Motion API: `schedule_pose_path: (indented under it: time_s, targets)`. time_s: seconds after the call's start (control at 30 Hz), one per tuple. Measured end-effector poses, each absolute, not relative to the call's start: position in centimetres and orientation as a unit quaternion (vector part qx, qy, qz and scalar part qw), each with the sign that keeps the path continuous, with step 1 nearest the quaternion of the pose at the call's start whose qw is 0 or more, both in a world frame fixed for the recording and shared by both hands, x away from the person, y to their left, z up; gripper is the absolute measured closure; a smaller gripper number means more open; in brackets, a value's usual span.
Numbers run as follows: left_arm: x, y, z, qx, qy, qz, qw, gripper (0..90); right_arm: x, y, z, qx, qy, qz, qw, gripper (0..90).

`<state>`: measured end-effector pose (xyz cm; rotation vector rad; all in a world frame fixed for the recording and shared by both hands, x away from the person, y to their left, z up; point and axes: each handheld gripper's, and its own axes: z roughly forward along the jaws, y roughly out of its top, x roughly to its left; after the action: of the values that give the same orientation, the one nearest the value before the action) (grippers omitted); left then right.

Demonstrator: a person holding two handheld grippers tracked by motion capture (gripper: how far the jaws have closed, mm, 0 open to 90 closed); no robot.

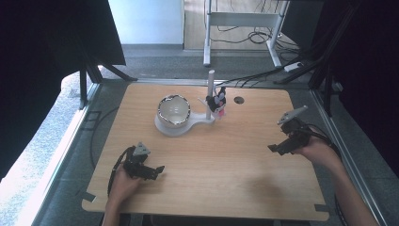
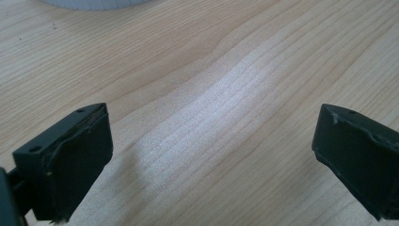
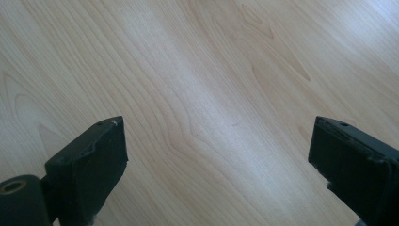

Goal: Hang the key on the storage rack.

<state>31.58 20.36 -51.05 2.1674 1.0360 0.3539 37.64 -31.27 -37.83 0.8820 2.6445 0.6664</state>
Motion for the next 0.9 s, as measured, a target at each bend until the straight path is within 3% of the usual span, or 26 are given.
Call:
schedule_pose_path:
  time_s: [0.5,0.9]
  targets:
    - [31.6,20.2,-51.2,0.839,0.397,0.135,0.346,0.0,34.7,-32.1,-42.9,0.327,0.883,0.289,0.171,3.8]
    - [31.6,20.1,-51.3,0.840,0.396,0.133,0.345,0.0,33.2,-31.1,-48.5,0.356,0.863,0.317,0.168,1.3]
